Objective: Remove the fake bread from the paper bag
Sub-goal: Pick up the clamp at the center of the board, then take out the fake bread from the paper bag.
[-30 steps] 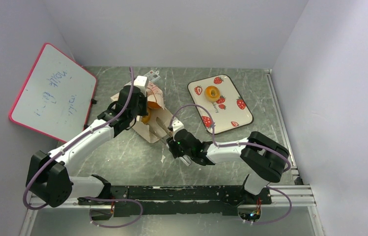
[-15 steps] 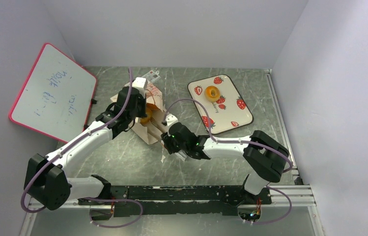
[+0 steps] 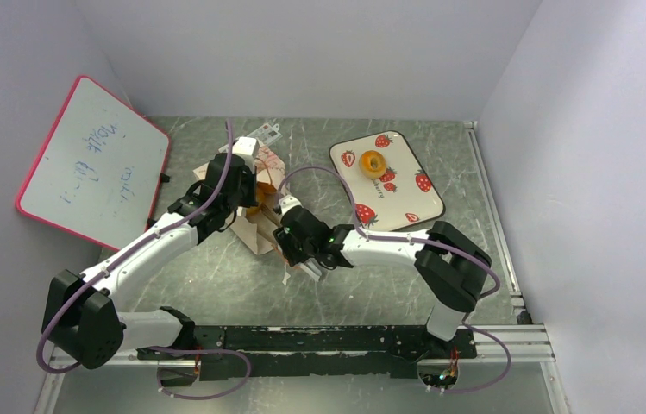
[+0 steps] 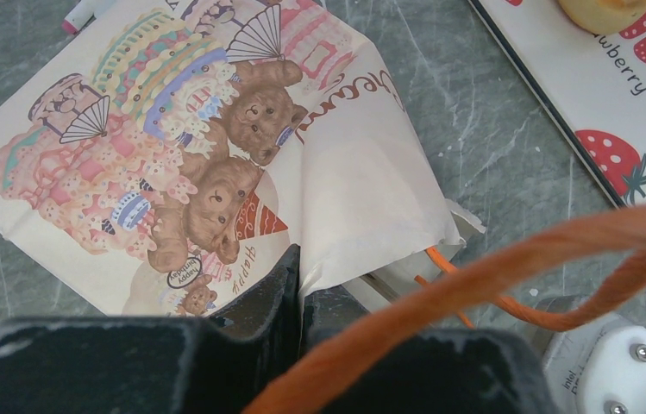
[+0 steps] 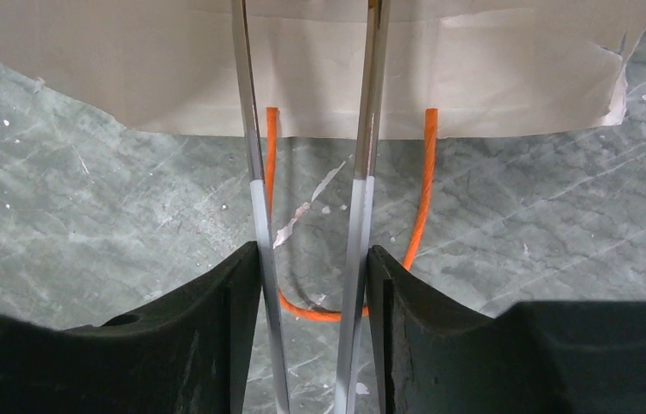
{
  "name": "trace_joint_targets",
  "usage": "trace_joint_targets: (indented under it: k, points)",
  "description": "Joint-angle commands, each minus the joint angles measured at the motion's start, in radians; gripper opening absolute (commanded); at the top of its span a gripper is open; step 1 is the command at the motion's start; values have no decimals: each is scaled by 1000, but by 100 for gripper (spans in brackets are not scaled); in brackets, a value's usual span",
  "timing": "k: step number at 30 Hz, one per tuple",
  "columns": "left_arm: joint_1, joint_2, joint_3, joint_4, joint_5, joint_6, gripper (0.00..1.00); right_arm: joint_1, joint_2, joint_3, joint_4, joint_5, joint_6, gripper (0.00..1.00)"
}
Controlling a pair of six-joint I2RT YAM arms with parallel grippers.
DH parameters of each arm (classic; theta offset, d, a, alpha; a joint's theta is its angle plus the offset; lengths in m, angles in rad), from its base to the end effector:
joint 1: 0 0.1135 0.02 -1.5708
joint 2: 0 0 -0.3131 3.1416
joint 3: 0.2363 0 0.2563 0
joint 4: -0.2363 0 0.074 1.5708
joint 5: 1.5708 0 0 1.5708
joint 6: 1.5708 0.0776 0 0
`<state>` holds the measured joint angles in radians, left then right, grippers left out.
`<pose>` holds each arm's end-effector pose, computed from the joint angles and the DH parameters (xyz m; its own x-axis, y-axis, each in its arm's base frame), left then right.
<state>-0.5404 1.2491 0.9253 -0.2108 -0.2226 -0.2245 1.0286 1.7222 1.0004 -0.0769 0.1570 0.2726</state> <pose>0.2705 -0.1423 0.3119 -0.5014 0.0476 -0.8639 0.2331 0.9690 -0.0819 0.2163 0.3355 0.1955 -0.5687 -0.4286 -0.7020 -0.6610 0.7461 0.0799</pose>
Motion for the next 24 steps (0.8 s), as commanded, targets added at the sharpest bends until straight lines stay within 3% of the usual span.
trace_joint_targets:
  k: [1,15,24]
  points:
    - [-6,-7,2,-26,32,-5,7,-4,-6,34,-51,19,42,49]
    - [-5,-4,12,-24,47,4,7,-21,-3,39,-59,6,71,53]
    - [-5,-17,13,-36,68,8,7,-83,46,79,21,-105,32,57]
